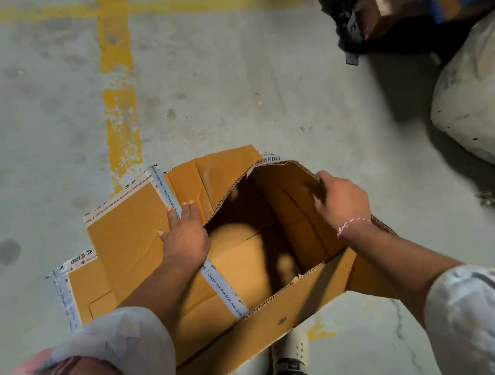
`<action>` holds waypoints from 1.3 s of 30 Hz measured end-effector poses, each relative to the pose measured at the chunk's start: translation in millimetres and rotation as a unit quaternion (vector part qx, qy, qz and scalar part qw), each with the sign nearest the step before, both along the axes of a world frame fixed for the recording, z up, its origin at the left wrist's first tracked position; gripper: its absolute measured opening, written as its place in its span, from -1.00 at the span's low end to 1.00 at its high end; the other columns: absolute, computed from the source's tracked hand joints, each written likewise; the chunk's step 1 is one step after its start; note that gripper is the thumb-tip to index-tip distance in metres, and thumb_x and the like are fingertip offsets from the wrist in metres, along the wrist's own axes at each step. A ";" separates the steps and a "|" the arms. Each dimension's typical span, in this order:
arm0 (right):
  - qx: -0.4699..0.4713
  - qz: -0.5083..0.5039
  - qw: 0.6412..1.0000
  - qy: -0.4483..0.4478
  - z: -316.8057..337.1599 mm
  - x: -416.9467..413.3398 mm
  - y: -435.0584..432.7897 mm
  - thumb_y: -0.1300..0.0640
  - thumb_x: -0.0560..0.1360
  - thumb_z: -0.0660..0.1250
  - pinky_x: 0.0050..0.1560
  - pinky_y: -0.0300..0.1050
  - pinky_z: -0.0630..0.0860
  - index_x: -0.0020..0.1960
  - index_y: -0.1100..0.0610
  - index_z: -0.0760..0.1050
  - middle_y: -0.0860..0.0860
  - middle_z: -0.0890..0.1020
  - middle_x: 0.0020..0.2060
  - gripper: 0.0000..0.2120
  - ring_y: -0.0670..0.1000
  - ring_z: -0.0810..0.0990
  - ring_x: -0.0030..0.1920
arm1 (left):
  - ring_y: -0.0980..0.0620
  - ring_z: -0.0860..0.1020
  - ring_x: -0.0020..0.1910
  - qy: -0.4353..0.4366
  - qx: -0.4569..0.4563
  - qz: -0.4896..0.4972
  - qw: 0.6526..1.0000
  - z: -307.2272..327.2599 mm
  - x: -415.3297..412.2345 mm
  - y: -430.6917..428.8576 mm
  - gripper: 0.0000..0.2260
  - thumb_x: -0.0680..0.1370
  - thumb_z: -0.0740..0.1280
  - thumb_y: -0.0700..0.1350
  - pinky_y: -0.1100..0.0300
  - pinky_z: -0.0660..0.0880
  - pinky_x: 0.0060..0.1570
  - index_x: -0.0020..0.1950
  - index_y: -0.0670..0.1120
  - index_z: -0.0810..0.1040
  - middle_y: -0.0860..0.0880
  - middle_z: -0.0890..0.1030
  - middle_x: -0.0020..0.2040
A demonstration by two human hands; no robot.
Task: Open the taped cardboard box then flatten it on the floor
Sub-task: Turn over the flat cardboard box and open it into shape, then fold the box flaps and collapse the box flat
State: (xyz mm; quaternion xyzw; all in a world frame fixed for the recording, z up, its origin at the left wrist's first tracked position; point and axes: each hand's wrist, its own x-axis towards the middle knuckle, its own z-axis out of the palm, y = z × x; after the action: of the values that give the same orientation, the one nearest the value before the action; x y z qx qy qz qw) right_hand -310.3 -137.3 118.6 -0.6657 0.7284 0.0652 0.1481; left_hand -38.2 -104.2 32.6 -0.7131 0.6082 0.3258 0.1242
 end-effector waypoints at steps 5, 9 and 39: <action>-0.020 -0.158 0.985 -0.071 1.0 -35.0 -18.7 -0.20 0.49 0.30 -0.15 -0.05 0.51 0.16 0.16 0.50 0.10 0.64 -0.13 -0.54 0.10 0.53 -0.19 | -0.28 -0.09 0.59 -0.023 0.011 -0.052 0.998 -4.0 4.3 28.3 -0.39 0.64 0.16 -0.18 -0.39 0.18 0.42 0.62 -0.15 -0.07 -0.12 0.00 0.64; 0.016 -0.235 0.963 -0.131 7.0 -75.2 -47.7 -0.25 0.34 0.43 -0.17 -0.02 0.44 0.03 0.19 0.47 0.12 0.58 -0.12 -0.46 0.14 0.50 -0.11 | -0.27 -0.08 0.60 -0.054 -0.025 -0.055 0.997 -13.2 3.8 51.3 -0.37 0.63 0.19 -0.18 -0.35 0.17 0.45 0.62 -0.15 -0.07 -0.14 0.00 0.64; 0.129 0.377 0.901 0.171 -115.4 143.5 36.6 0.19 0.43 0.40 0.31 0.29 0.28 0.54 -0.02 -0.08 0.21 -0.02 0.55 -0.12 0.32 0.02 0.50 | -0.10 0.59 0.16 0.098 -0.104 0.361 0.922 132.5 168.0 101.3 -0.53 0.61 0.34 -0.19 -0.04 0.56 0.16 0.50 0.04 0.36 -0.02 0.59 0.27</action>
State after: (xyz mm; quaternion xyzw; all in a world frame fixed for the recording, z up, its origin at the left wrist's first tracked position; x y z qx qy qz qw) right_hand -166.8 -100.7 3.2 -0.8440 0.4224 0.3228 0.0704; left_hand 129.8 -2.8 165.1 -0.8577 0.3493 0.3514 -0.1372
